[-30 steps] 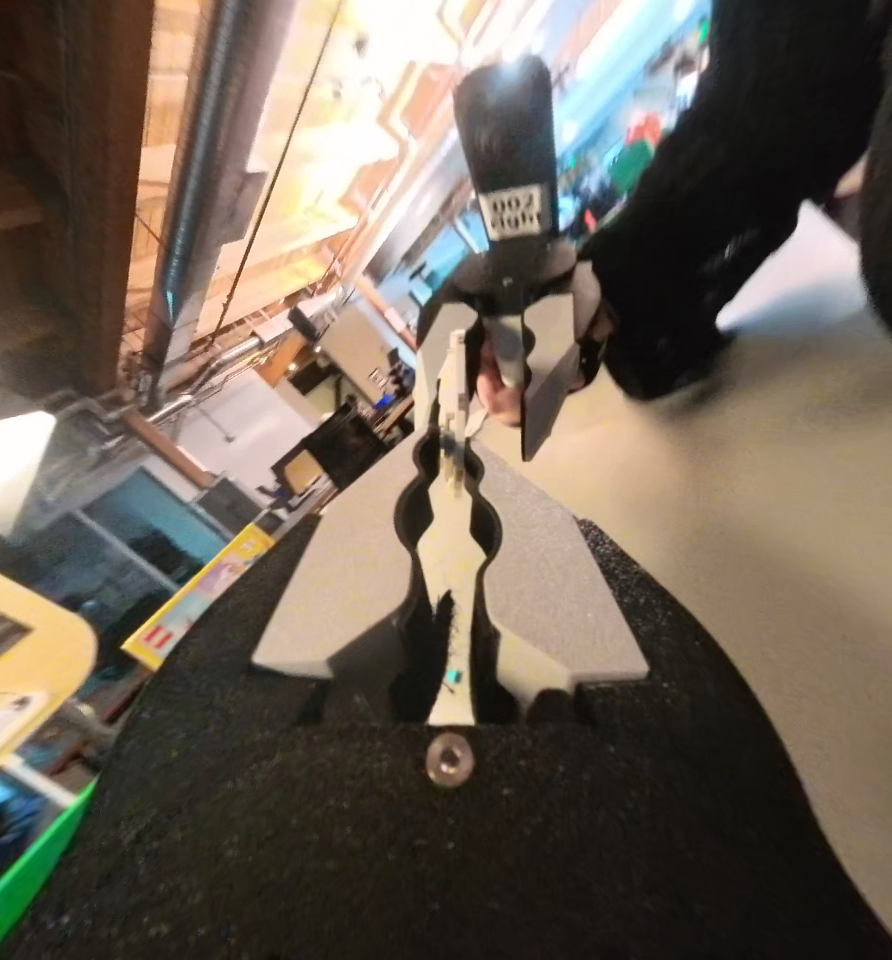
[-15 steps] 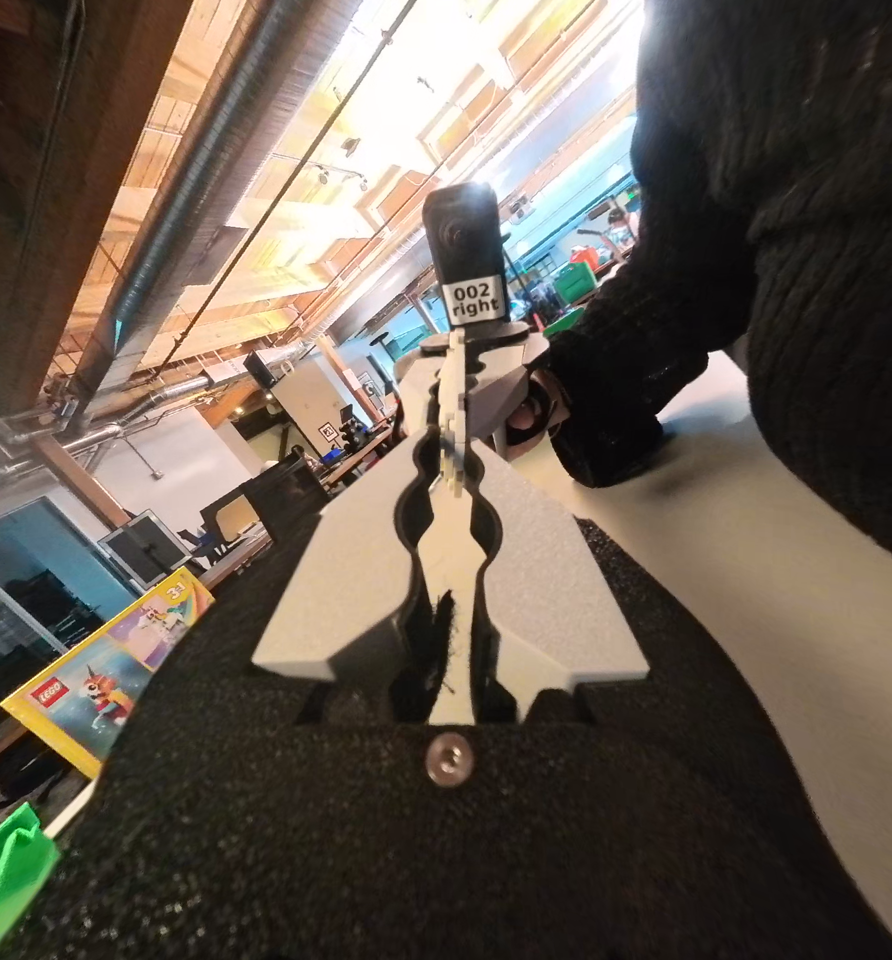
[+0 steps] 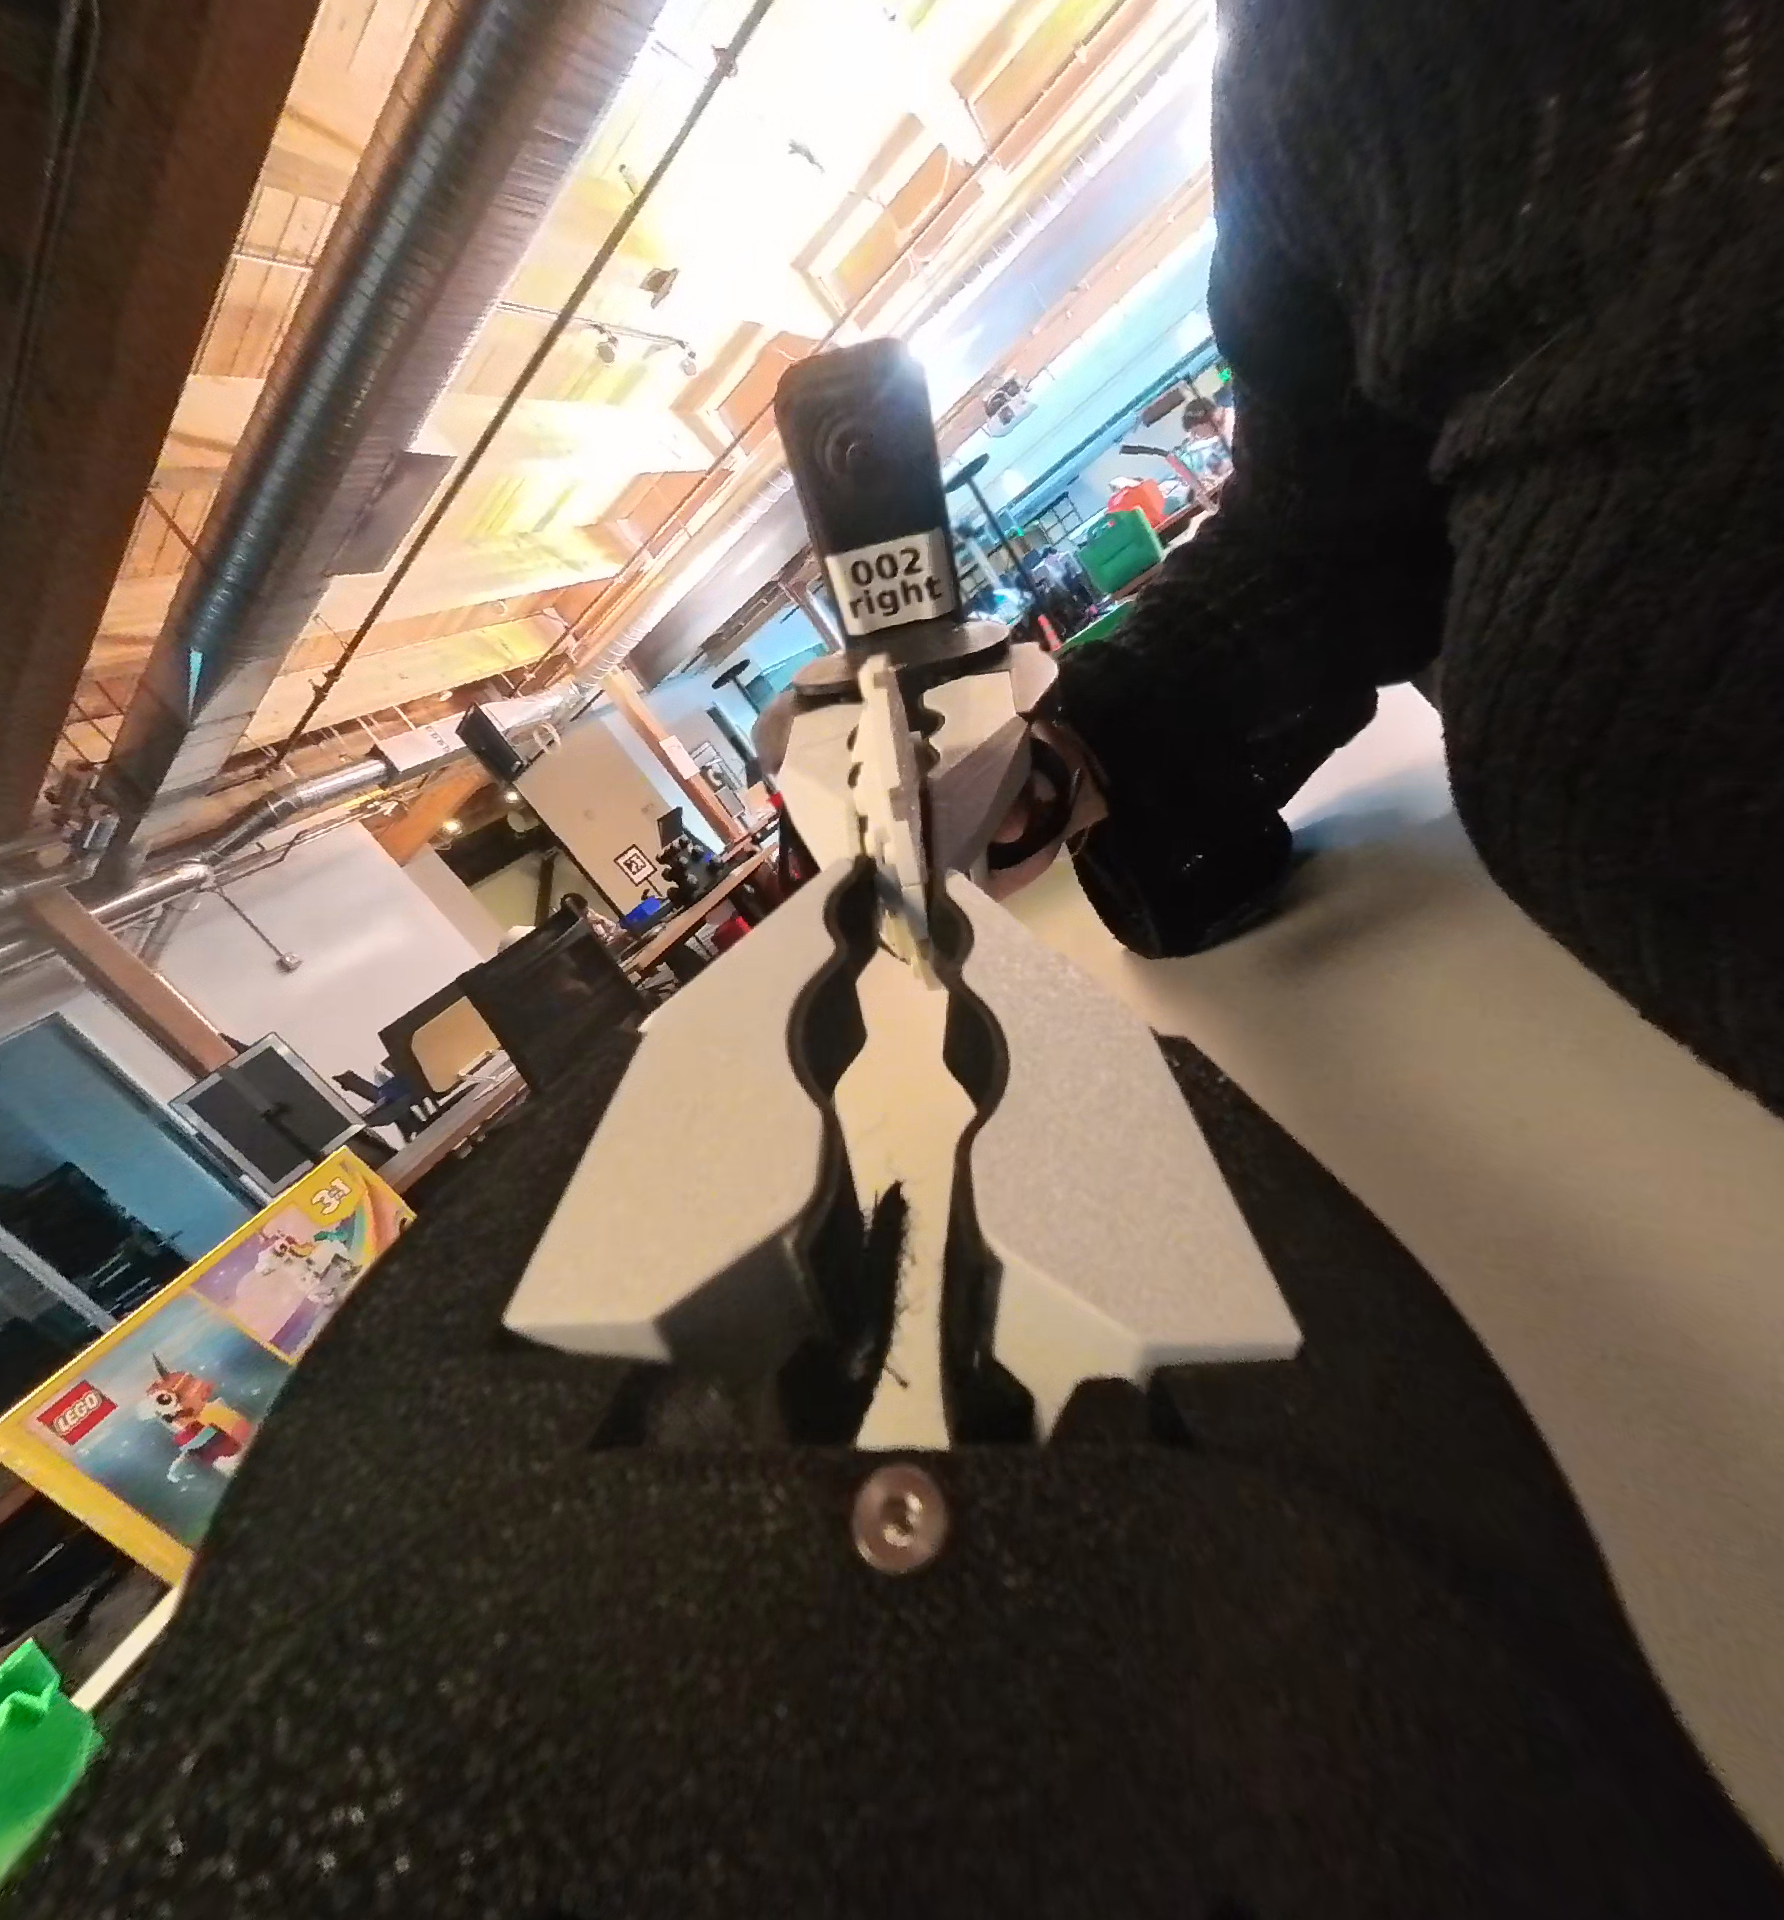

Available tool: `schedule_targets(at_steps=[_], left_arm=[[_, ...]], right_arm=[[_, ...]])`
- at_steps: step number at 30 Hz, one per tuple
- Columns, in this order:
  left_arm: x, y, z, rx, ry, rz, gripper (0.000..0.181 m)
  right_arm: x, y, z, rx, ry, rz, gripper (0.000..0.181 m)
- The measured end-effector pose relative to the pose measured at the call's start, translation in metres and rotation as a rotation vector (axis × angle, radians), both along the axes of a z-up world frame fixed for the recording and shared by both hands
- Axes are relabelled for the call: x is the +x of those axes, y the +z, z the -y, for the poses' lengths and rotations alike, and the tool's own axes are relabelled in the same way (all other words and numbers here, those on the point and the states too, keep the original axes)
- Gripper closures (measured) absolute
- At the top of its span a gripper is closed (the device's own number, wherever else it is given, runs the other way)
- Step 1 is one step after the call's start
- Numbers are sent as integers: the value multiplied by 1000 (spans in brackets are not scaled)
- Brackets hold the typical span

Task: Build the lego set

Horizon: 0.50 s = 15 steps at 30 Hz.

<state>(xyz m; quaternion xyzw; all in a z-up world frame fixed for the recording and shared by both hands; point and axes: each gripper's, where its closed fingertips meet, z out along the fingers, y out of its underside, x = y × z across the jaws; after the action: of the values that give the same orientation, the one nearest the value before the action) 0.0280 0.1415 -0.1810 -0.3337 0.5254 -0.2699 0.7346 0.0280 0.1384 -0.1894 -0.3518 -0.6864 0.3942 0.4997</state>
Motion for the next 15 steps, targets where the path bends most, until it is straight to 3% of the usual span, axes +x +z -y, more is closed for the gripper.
schedule_targets(at_steps=[6, 7, 9, 11, 15], left_arm=[[1, -4, -1, 70, 57, -43, 176], [2, -6, -4, 111, 104, -67, 176], [0, -10, -16, 198, 236, -113, 176], [-5, -4, -19, 189, 255, -84, 176], [-27, 25, -18, 81, 175, 84, 176]], right_arm=[[1, -5, -5, 44, -38, -13, 169], [1, -10, -9, 71, -64, -3, 163], [3, -24, -17, 108, -108, 44, 131], [8, -32, -27, 120, -160, 58, 116], [21, -29, -47, 71, -242, -17, 114]])
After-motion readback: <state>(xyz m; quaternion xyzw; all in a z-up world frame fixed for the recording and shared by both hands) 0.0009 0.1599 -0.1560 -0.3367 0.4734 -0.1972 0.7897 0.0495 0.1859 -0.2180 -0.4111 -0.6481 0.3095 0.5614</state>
